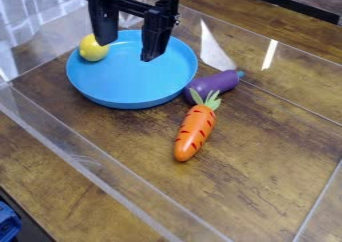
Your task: Remove the lemon from the blue tray and put it on the table
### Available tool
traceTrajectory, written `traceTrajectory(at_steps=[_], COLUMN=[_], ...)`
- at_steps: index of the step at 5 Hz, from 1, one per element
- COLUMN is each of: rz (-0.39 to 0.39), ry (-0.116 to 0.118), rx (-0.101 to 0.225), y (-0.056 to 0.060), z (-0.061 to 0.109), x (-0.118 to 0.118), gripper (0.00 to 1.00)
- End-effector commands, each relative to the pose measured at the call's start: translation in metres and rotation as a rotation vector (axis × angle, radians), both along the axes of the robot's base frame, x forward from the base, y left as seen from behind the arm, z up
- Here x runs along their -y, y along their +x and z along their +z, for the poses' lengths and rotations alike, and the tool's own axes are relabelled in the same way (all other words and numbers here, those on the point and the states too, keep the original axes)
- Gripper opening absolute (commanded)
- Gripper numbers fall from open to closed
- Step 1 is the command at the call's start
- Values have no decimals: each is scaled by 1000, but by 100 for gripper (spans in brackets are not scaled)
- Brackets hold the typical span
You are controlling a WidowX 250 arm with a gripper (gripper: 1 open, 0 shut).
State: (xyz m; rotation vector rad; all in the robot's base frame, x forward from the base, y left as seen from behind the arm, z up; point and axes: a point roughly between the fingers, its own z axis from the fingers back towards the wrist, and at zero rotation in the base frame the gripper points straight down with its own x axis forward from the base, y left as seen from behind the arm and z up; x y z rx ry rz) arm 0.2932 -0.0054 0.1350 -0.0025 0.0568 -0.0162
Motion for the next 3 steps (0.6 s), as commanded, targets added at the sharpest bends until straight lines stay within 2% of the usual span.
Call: traceTrajectory(at_steps=[1,3], rz=[-26,-111], ry=[2,26], rx=[-12,-13], y=[0,2], z=[-17,-5], x=[-6,-30], gripper=[100,100])
